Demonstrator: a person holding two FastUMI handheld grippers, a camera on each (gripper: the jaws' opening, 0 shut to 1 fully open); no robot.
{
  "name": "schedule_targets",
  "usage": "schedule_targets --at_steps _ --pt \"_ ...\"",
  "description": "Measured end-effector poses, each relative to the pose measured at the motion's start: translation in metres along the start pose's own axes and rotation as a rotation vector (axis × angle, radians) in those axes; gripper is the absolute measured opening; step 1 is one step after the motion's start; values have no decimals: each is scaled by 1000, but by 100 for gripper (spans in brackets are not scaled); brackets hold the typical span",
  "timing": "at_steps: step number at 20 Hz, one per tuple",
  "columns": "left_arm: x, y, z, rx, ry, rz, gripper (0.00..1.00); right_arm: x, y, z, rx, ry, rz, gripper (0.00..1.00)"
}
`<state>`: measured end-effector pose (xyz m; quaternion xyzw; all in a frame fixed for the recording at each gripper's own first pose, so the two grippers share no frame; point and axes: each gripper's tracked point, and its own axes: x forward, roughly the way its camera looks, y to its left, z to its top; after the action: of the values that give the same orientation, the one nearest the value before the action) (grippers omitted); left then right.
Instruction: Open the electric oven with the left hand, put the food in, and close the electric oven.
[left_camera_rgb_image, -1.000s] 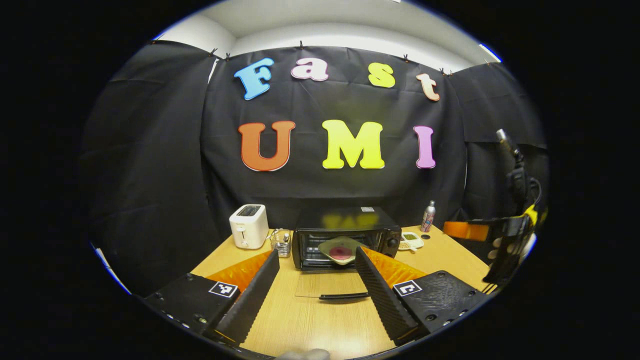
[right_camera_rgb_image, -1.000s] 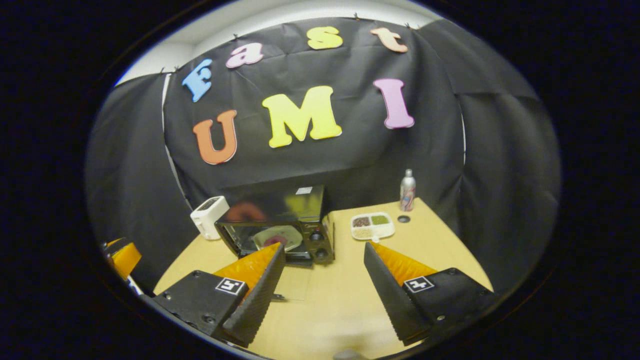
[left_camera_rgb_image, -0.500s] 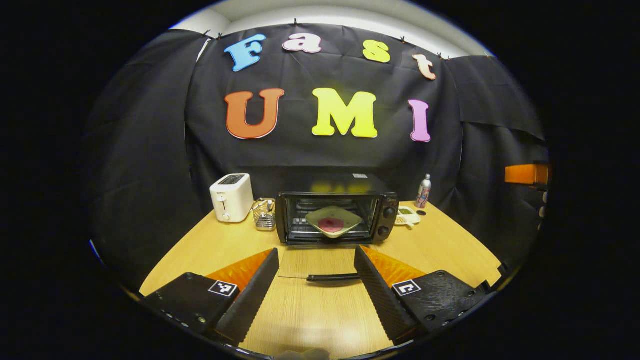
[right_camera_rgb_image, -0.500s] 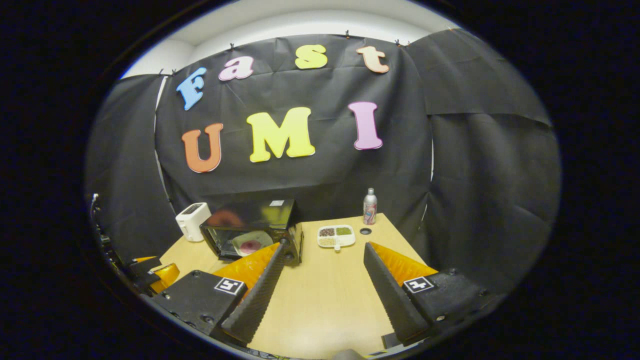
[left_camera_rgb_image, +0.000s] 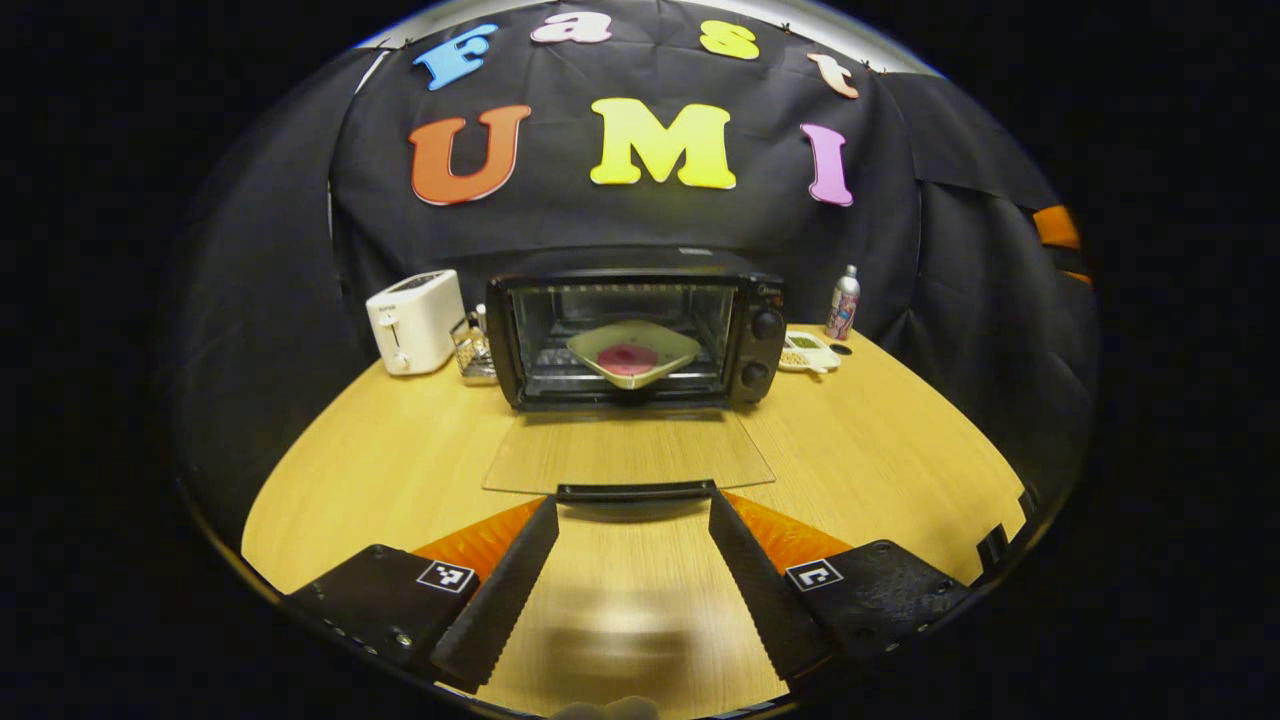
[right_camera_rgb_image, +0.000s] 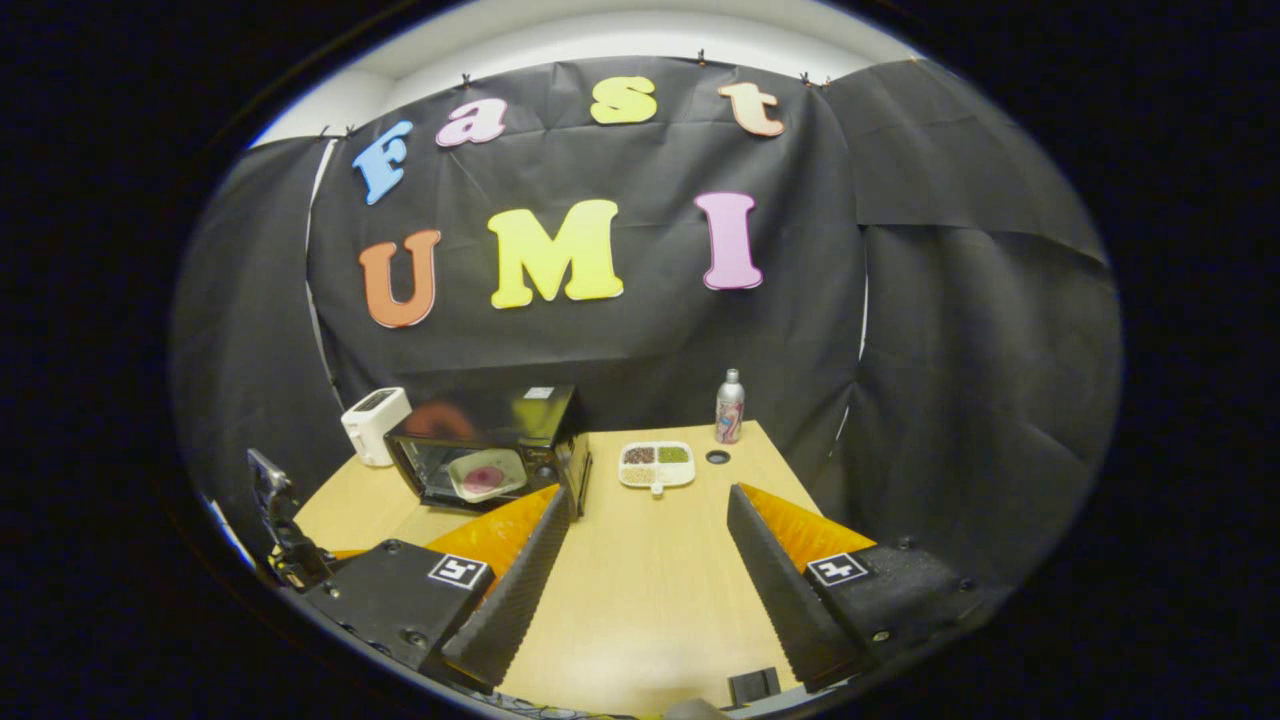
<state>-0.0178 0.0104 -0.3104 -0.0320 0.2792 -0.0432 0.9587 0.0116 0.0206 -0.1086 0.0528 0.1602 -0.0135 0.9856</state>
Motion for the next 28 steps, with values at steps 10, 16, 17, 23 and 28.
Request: schedule_targets --at_steps 10,16,17,23,28 --pt "71 2 -47 -6 129 13 98 17 -26 -3 0 56 -60 100" --pt "89 10 -55 -5 160 26 98 18 -27 -11 6 64 -93 96" --pt "90 10 -54 0 158 26 98 17 -27 -12 8 64 -97 96" --pt "84 7 -37 39 129 23 98 8 -33 -16 35 53 -119 100" --pt "76 5 11 37 58 19 97 -2 -39 -22 76 37 -125 96"
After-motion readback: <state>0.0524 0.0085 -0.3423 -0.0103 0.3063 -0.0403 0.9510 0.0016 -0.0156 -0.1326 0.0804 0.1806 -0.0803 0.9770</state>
